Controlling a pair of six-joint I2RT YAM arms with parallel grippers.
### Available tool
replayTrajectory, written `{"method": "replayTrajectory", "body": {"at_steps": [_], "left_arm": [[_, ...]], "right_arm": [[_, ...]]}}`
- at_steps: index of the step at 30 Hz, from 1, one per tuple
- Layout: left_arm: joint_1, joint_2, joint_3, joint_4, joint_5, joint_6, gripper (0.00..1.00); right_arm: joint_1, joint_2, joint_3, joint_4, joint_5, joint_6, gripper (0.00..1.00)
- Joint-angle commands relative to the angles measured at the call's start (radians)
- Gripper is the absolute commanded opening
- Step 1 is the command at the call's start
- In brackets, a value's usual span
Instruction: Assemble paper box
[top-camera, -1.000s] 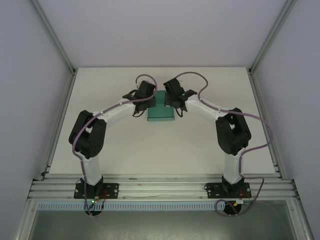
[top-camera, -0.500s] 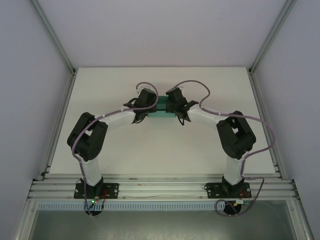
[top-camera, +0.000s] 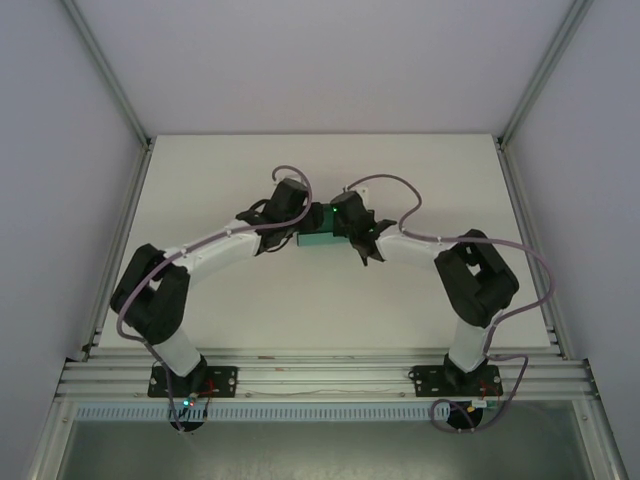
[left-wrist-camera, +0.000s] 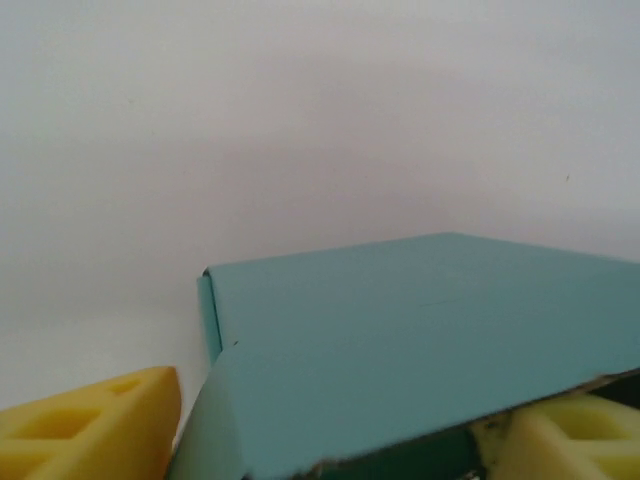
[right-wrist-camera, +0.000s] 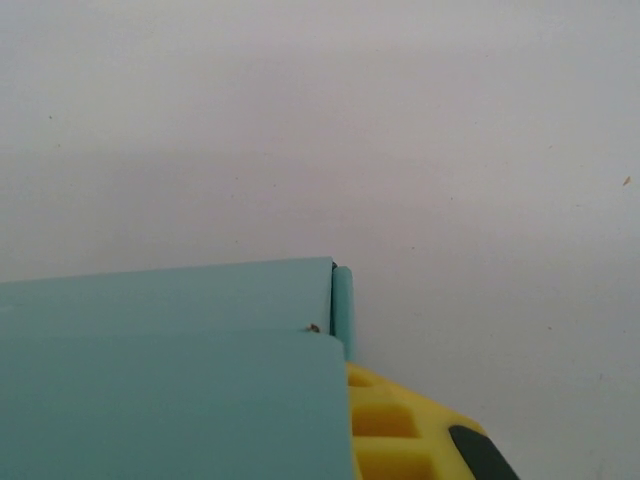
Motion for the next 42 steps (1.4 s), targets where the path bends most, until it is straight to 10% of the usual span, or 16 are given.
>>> {"method": "replayTrajectory", "body": {"at_steps": [1,7,19,26,42], "left_arm": [[-0.003,-0.077,0.021,-0.097,-0.055,0.002,0.91],[0.033,-0.133,0.054,-0.155,-0.082,-0.05,1.0],[0.188,0.152,0.204,-0.146,0.239,-0.135,1.0],[0.189,0.212,0.121,-0.064,0.318,-0.19,0.83],[0.19,0.247,0.036,0.034,0.34,-0.147,0.7]], "right_arm": [[0.013,-0.003,-0.039,-0.072,0.022,-0.001,0.0],[0.03,-0.009,-0.066,-0.021,0.045,-0.033,0.0],[0.057,-0.002,-0.085,0.031,0.066,-0.035,0.01],[0.074,-0.016,-0.089,0.011,0.061,-0.014,0.08],[0.1,-0.269,-0.263,-0.102,-0.137,-0.025,0.68]]}}
